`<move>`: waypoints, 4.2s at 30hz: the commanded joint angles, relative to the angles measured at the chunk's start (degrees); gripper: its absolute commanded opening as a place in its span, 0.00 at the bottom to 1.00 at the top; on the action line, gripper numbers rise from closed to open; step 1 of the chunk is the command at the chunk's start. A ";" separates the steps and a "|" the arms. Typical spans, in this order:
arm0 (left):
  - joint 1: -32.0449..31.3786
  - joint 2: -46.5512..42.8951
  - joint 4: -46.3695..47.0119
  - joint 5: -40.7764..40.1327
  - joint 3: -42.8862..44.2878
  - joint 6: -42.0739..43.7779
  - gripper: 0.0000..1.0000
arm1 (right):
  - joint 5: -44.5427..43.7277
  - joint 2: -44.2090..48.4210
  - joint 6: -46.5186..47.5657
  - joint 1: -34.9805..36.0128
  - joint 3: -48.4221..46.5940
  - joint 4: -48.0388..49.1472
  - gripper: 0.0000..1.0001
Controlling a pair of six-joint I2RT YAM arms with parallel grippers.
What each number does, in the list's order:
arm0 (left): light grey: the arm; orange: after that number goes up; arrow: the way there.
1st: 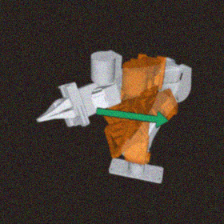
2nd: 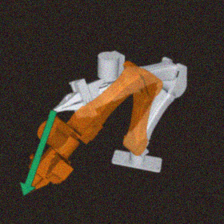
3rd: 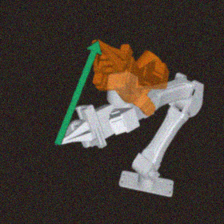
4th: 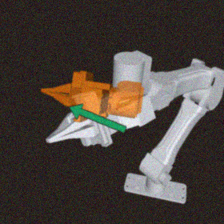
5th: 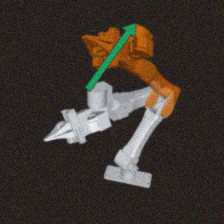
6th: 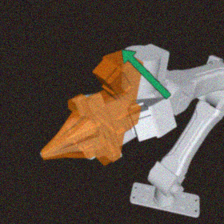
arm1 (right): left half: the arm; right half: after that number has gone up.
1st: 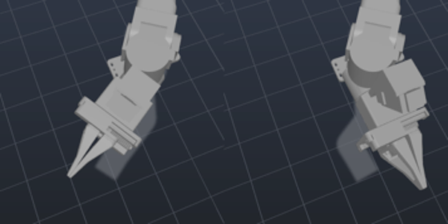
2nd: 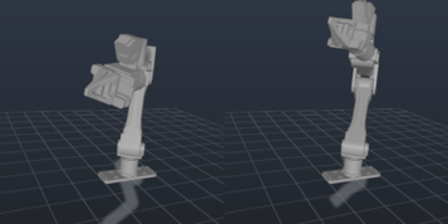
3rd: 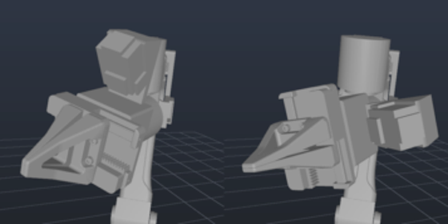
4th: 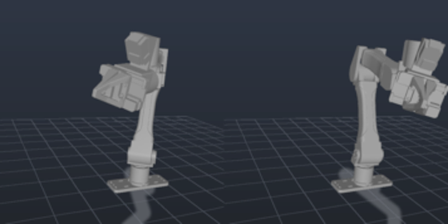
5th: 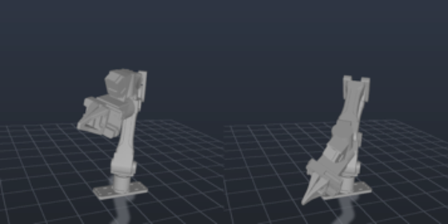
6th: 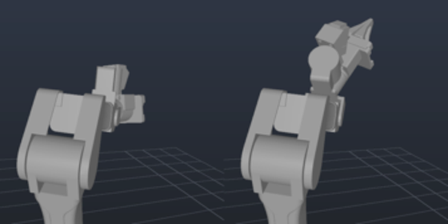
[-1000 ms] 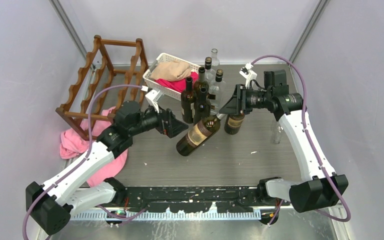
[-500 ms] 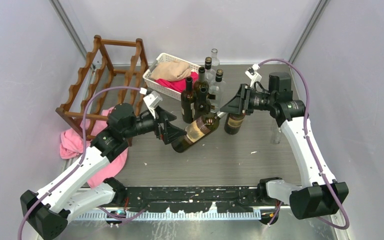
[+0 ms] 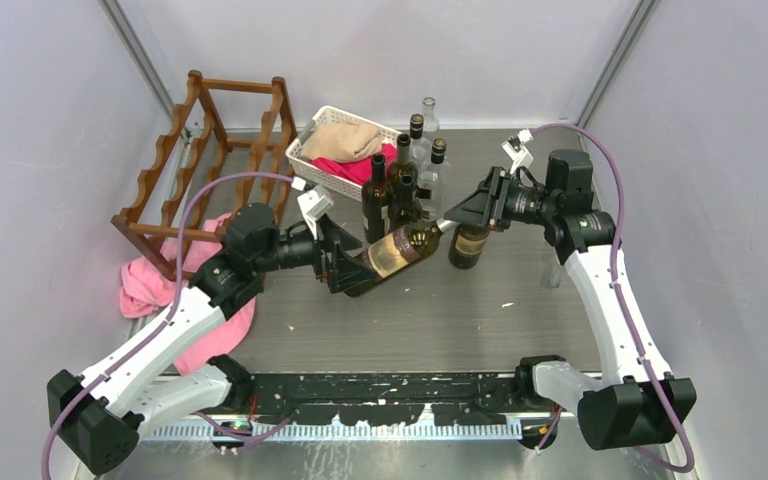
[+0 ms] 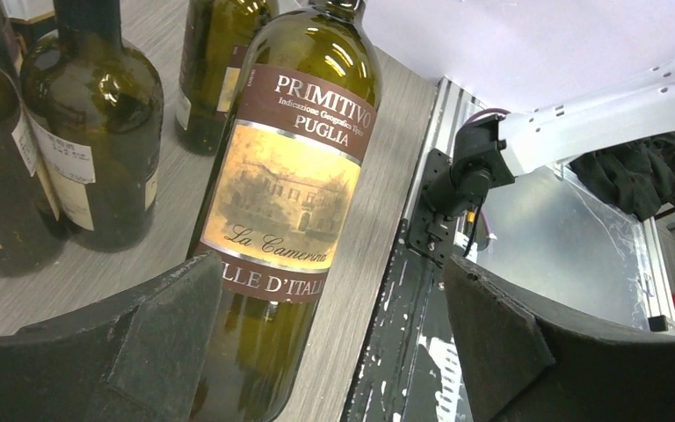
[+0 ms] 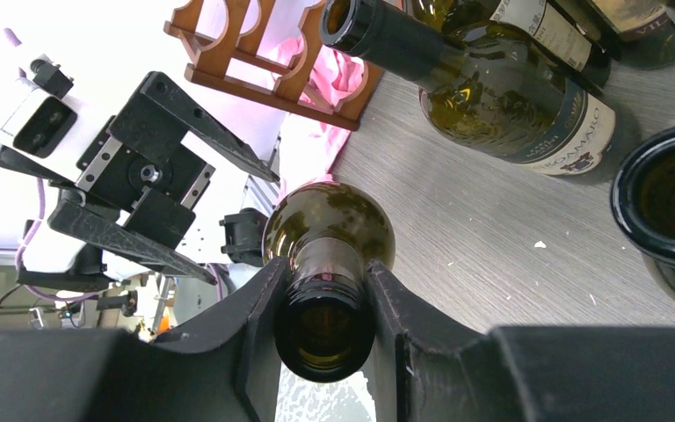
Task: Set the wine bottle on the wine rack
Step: Pick up the wine bottle from the center of the board.
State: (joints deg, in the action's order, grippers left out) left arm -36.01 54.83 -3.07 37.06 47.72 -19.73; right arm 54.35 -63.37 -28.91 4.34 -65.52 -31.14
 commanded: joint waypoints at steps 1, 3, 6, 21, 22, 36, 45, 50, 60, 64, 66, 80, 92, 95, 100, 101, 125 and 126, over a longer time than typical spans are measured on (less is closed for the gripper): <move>-0.31 0.14 4.35 3.00 1.05 -0.19 0.94 | 5.54 3.06 -7.10 -0.70 -0.33 7.45 0.01; -0.58 0.48 4.79 3.01 1.05 0.13 0.94 | 5.65 3.43 -8.32 -0.87 0.15 8.68 0.01; -1.71 1.31 5.52 2.47 1.18 1.02 0.94 | 5.68 3.74 -8.83 -1.07 0.36 8.79 0.01; -6.19 4.33 3.25 -0.20 3.18 10.98 0.94 | 6.12 5.34 -11.92 -1.96 2.46 10.56 0.01; -6.32 4.44 3.25 -0.02 3.17 11.28 0.94 | 6.12 5.37 -12.07 -2.02 2.56 10.57 0.01; -6.90 10.35 2.73 3.54 5.15 16.41 0.96 | 6.23 4.79 -14.51 -2.15 2.24 13.20 0.01; -6.88 12.33 -14.24 2.90 8.54 22.41 0.97 | 5.87 4.67 -13.42 -2.15 2.41 12.81 0.01; -6.93 14.27 -16.61 2.67 9.97 23.30 0.85 | 5.63 4.64 -12.04 -2.14 2.41 11.51 0.01; -6.88 18.70 -11.89 9.61 12.39 21.23 0.08 | 5.81 4.75 -7.33 -2.14 2.63 7.84 0.01; -6.75 17.42 -15.04 10.27 12.87 23.75 0.00 | 5.49 4.01 8.38 -2.13 -1.31 -7.23 0.34; -6.71 16.40 -16.40 9.75 12.45 25.44 0.00 | 4.20 3.32 17.86 -2.10 -3.79 -15.32 0.58; -6.77 16.99 -23.99 14.46 12.61 30.38 0.00 | 2.30 -2.96 61.74 -2.06 -21.18 -40.58 0.95; -10.76 19.62 -27.07 11.85 14.86 33.17 0.00 | 3.70 -0.64 95.47 6.49 -17.43 -48.73 1.00; -11.51 20.92 -28.82 11.13 16.36 34.08 0.00 | -0.88 -0.81 95.08 11.97 -16.26 -47.02 1.00; -12.04 21.73 -29.33 10.72 17.74 34.24 0.00 | -8.53 -0.22 92.67 20.01 -12.10 -41.82 1.00; -12.11 21.75 -29.36 10.55 17.82 34.23 0.00 | -9.50 -0.06 92.69 20.84 -11.48 -41.06 1.00; -12.86 23.72 -29.17 11.26 19.11 35.42 0.00 | -14.60 -0.72 89.32 29.04 -4.86 -31.68 0.95; -12.86 23.74 -29.28 11.32 19.15 35.49 0.00 | -14.97 -0.78 89.06 29.14 -4.69 -31.37 0.96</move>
State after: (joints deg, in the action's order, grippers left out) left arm -48.62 79.29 -35.90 43.77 62.76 14.13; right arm 39.40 -64.62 61.12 32.60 -70.48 -66.28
